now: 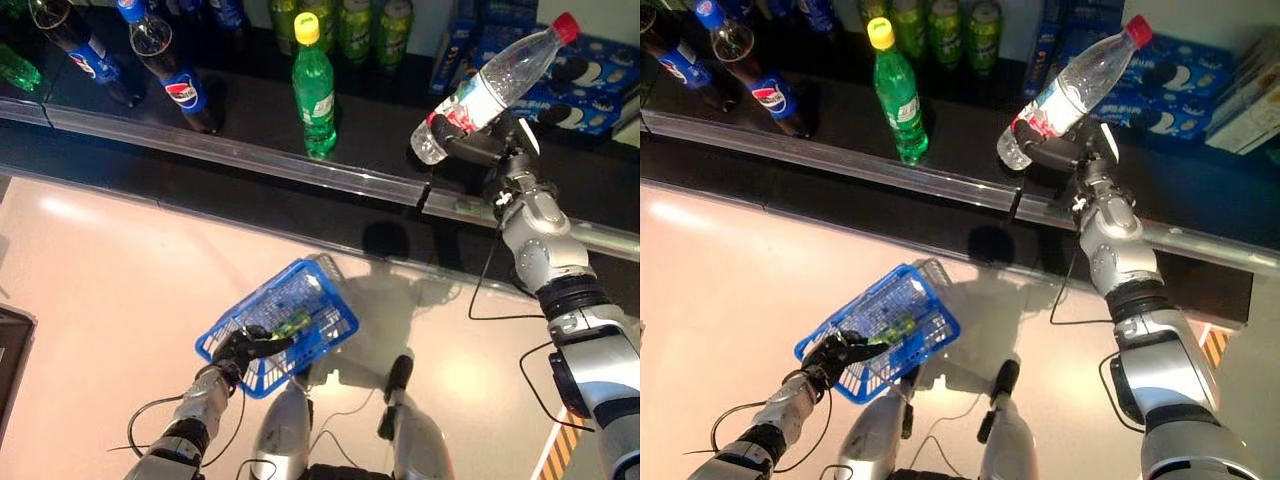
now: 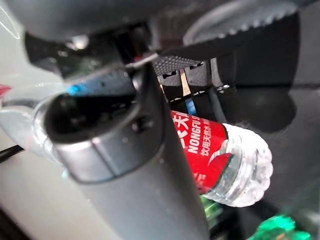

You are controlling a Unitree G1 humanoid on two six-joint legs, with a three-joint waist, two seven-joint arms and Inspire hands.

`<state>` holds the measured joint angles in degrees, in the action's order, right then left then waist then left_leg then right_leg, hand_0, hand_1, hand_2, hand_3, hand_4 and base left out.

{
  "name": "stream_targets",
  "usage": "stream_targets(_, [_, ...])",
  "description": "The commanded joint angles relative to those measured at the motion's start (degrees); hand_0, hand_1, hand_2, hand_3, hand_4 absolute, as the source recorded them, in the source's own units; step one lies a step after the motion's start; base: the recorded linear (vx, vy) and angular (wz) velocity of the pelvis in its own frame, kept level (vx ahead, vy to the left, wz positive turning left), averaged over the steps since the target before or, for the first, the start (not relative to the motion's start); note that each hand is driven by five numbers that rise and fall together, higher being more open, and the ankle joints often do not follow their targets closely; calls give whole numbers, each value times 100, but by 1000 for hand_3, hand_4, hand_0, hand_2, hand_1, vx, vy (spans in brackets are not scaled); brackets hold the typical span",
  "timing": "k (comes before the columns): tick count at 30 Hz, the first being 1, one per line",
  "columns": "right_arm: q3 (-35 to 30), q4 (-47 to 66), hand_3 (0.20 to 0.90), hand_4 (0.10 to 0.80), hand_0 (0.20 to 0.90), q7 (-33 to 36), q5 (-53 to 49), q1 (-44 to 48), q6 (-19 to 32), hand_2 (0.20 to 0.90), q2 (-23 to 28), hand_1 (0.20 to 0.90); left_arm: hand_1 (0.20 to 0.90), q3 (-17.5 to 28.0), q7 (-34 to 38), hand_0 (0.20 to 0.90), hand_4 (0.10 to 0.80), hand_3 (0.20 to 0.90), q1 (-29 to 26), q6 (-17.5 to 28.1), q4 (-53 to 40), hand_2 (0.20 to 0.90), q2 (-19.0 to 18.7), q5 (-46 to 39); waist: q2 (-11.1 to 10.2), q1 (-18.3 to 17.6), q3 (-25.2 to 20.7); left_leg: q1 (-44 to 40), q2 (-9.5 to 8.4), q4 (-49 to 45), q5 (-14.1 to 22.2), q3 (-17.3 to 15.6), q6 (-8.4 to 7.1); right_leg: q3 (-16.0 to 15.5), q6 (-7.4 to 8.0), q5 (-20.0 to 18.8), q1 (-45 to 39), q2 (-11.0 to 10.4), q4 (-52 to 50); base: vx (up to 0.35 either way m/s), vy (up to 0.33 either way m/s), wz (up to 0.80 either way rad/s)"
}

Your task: Pick up the drink and place into the basket.

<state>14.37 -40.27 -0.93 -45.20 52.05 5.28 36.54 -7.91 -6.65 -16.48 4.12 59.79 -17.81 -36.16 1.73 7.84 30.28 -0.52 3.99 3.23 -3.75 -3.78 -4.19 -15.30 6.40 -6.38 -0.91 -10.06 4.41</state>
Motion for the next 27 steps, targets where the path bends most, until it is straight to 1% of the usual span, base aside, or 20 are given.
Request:
stream_targets(1, [-226,790,200,100,300,-291,-345,130,756,300,222,300,300,-347,-9,300,100,200,872,219,262,300,-578,363,-337,141,-1788,45,-87,57,178,-166,-37,-70,265,156,111,-228,-231,84,-1,3])
stream_targets(4, [-225,857,200,100,300,-381,-350,11,708,300,196,300,300,-273,-15,300,100,200,926,203,320,300,-563,296,-362,142,-1959,-52,-65,94,192,-198,-57,-101,279,133,-24,-225,-121,78,8,0])
stream_targets(6, [-253,997,200,100,300,-479,-374,-175,661,300,182,300,300,-125,-26,300,100,200,980,180,317,300,-535,123,-384,151,-2130,-140,-46,128,205,-212,-77,-144,292,117,-145,-222,-33,88,13,4])
stream_targets(7, [-253,997,200,100,300,-479,-374,-175,661,300,182,300,300,-125,-26,300,100,200,980,180,317,300,-535,123,-384,151,-2130,-140,-46,128,205,-212,-77,-144,292,117,-145,-222,-33,59,8,7])
stream_targets(12, [-334,1521,200,100,300,-479,-227,-652,511,300,33,300,300,193,-57,300,100,200,1011,242,105,300,-459,-320,-433,173,-2373,-282,-14,124,242,-217,-101,-198,297,146,-319,-239,13,47,8,7])
stream_targets(14, [-342,1574,200,100,300,-464,-213,-691,501,300,22,300,300,207,-59,300,100,200,1006,237,82,300,-455,-337,-438,174,-2382,-291,-12,126,247,-214,-100,-205,298,149,-331,-241,16,11,-6,6])
stream_targets(20, [-470,2291,200,100,300,-464,-53,-1277,432,300,-145,300,300,423,-108,300,100,200,1028,354,-264,300,-382,-690,-500,206,-2512,-396,23,167,281,-191,-99,-311,323,169,-466,-240,59,-5,-20,9])
stream_targets(23, [-428,2397,200,100,300,-514,-30,-1369,463,300,-212,300,300,549,-99,300,100,200,1035,400,-300,300,-378,-857,-513,201,-2582,-421,45,177,280,-222,-109,-326,327,181,-482,-230,59,-9,-7,9])
stream_targets(27, [-389,2455,200,100,300,-517,-35,-1384,447,300,-223,300,300,593,-89,300,100,200,1025,410,-369,300,-379,-958,-512,203,-2608,-427,58,177,279,-235,-115,-335,321,193,-496,-223,59,-14,3,7])
